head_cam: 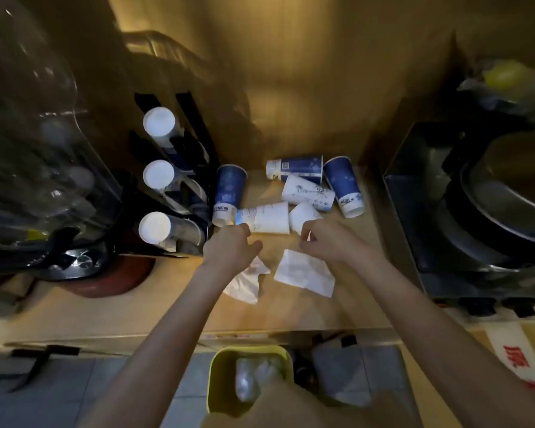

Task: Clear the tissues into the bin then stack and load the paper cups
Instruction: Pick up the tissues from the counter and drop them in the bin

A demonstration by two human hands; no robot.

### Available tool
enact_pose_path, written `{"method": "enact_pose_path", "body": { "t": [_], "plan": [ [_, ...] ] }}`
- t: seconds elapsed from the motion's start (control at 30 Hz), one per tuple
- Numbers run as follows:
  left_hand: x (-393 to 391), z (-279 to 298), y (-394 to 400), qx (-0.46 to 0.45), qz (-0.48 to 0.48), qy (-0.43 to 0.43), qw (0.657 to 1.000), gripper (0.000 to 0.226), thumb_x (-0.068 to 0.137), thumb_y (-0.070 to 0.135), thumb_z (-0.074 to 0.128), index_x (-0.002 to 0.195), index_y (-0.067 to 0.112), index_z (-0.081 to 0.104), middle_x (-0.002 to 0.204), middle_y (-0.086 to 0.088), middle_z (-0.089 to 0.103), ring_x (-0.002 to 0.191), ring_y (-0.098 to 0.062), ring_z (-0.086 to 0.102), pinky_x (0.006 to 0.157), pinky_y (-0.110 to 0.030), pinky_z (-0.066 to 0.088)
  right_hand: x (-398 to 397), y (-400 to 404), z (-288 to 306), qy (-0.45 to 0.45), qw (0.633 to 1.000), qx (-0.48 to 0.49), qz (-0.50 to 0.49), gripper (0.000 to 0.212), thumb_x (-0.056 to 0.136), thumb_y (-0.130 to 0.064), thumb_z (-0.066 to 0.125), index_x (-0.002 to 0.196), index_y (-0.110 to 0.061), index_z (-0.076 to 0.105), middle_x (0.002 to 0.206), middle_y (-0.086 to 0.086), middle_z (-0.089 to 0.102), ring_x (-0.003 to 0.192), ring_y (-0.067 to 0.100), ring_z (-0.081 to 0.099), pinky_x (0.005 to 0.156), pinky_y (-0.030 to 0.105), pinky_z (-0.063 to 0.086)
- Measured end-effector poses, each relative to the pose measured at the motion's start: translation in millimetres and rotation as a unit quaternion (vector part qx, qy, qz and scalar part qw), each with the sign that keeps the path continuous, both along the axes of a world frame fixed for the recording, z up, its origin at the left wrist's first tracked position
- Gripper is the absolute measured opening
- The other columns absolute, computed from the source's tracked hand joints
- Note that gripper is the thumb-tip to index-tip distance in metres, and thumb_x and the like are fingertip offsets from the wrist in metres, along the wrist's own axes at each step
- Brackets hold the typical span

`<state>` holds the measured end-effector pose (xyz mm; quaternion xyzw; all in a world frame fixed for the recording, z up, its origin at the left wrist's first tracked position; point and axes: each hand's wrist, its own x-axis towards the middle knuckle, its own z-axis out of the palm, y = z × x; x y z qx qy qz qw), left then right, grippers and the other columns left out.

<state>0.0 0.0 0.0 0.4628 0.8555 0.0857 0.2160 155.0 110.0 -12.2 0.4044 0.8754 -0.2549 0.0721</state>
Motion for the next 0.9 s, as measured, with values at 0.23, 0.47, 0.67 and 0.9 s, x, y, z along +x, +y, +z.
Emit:
{"method": "enact_pose_path", "body": {
  "t": [0.23,0.47,0.67,0.9],
  "plan": [
    [-2,-84,-20,-0.054,-0.027,0.020,0.998,0.053,0.091,0.026,0.047,0.139,0.014,0.028,0.153,-0.011,0.021,0.136,-0.032,0.028,0.103,-0.047,0.037,12,-14,-89,-0.050,0.998,-0.035,-0.006,0.048,0.088,-0.023,0.051,0.133,-0.009,0.039,0.137,0.019,0.046,0.127,0.034,0.040,0.098,0.040,0.041],
    [-11,-149,-42,-0.157,-0.138,0.027,0.977,0.068,0.091,0.006,0.037,0.143,0.029,0.000,0.158,-0.011,-0.007,0.146,-0.030,-0.001,0.117,-0.046,0.023,24,-24,-131,-0.048,0.998,0.008,0.038,0.048,0.087,-0.014,0.046,0.134,-0.016,0.041,0.137,0.014,0.044,0.128,0.034,0.033,0.109,0.042,0.028],
    [7,-148,-47,-0.103,0.010,0.042,0.994,0.046,0.091,0.009,0.044,0.135,0.022,0.040,0.146,-0.009,0.037,0.130,-0.032,0.036,0.096,-0.046,0.044,27,-17,-142,-0.014,0.998,0.007,0.065,0.040,0.084,-0.006,0.045,0.122,-0.013,0.057,0.129,0.015,0.051,0.122,0.034,0.040,0.098,0.041,0.034],
    [31,-152,-62,-0.076,0.124,0.025,0.989,0.029,0.087,0.019,0.055,0.115,0.009,0.058,0.109,-0.021,0.060,0.094,-0.042,0.061,0.076,-0.046,0.049,19,-15,-150,0.045,0.997,-0.048,0.034,0.026,0.078,0.008,0.051,0.100,0.007,0.066,0.105,0.029,0.061,0.097,0.040,0.057,0.082,0.046,0.048]
  ]
}}
